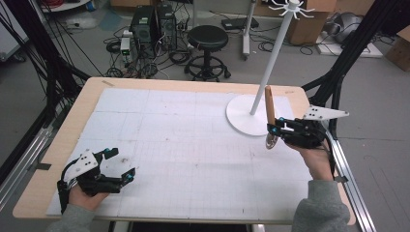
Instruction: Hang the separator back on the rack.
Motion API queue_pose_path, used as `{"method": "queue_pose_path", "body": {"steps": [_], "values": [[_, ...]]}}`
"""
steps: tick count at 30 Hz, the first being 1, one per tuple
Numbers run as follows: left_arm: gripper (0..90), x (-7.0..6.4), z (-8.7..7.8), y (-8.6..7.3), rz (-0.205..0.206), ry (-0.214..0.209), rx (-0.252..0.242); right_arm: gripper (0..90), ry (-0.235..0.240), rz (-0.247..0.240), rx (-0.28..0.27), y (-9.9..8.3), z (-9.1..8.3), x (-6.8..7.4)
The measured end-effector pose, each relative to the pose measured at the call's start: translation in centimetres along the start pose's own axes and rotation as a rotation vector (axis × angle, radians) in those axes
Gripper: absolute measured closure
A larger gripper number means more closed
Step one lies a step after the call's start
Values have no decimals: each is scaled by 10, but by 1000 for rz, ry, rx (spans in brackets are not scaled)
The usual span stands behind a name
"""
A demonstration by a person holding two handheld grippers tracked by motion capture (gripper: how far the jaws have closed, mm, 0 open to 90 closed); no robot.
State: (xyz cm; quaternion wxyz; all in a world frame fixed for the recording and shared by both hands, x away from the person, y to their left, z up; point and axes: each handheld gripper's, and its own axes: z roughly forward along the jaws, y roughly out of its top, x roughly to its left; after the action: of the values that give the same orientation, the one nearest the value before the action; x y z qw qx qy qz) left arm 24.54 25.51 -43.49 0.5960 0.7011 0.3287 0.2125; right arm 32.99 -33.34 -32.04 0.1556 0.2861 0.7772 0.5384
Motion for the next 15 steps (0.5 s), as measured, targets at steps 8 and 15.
{"method": "queue_pose_path", "body": {"steps": [8,15], "values": [[17,0,-5,-1,-3,14,-1,697,1,27,-23,0,-3,-6],[17,0,-4,-1,-1,12,3,697,3,50,-35,2,-5,-14]]}}
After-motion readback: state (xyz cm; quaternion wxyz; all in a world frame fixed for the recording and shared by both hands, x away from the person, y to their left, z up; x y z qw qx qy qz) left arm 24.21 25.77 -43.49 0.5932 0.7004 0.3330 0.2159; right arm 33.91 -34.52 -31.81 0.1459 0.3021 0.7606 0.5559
